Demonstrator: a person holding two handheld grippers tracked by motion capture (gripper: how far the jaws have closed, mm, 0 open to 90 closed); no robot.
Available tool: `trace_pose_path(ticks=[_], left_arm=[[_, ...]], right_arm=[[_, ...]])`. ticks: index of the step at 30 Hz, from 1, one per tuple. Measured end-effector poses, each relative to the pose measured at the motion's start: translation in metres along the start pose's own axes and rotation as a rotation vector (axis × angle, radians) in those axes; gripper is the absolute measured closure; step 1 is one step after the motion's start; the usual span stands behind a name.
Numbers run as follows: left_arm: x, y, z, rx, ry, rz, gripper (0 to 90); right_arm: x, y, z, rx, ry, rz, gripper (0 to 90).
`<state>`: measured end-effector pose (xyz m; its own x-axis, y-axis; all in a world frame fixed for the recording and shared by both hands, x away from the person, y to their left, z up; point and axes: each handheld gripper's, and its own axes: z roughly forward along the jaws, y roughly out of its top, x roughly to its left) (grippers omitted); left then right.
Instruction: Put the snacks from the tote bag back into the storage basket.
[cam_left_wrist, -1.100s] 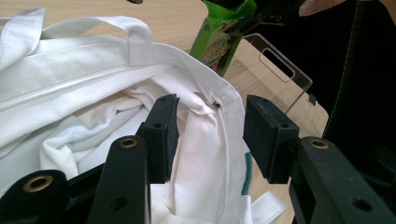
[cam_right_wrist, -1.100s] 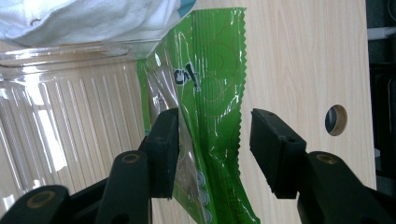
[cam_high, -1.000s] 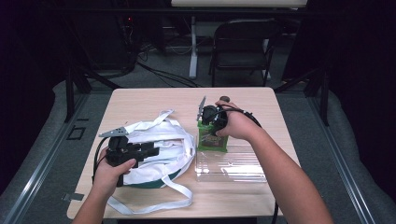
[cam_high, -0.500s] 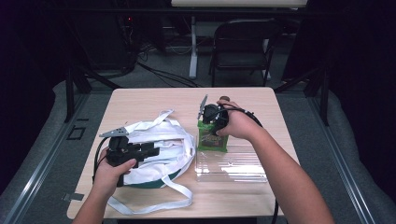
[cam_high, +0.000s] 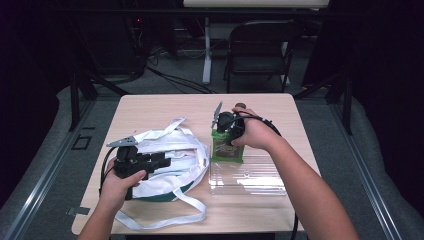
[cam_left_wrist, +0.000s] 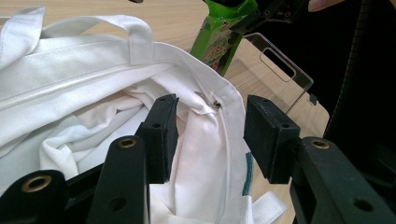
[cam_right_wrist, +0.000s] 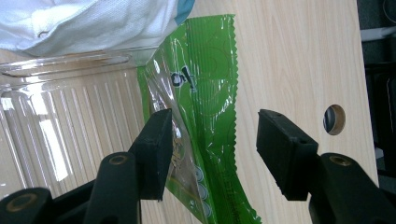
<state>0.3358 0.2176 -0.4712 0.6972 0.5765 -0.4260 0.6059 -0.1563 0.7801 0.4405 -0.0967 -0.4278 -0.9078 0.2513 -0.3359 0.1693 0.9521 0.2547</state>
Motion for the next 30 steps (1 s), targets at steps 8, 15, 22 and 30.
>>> trace_pose_path(ticks=[8,15,22,30], left_arm=[[0.000,0.000,0.000,0.001,0.000,-0.001,54.6],[0.000,0.000,0.001,0.001,0.000,0.000,54.5],[-0.001,0.000,0.001,0.004,-0.001,0.002,54.1],[0.000,0.001,0.003,0.008,-0.001,0.000,54.1]], right_arm=[[-0.001,-0.001,-0.003,-0.012,-0.007,0.004,45.0],[-0.001,-0.003,-0.007,-0.027,-0.014,0.014,44.6],[0.000,-0.005,-0.016,-0.039,-0.029,0.018,44.3],[0.002,-0.012,-0.028,-0.055,-0.049,0.029,44.3]])
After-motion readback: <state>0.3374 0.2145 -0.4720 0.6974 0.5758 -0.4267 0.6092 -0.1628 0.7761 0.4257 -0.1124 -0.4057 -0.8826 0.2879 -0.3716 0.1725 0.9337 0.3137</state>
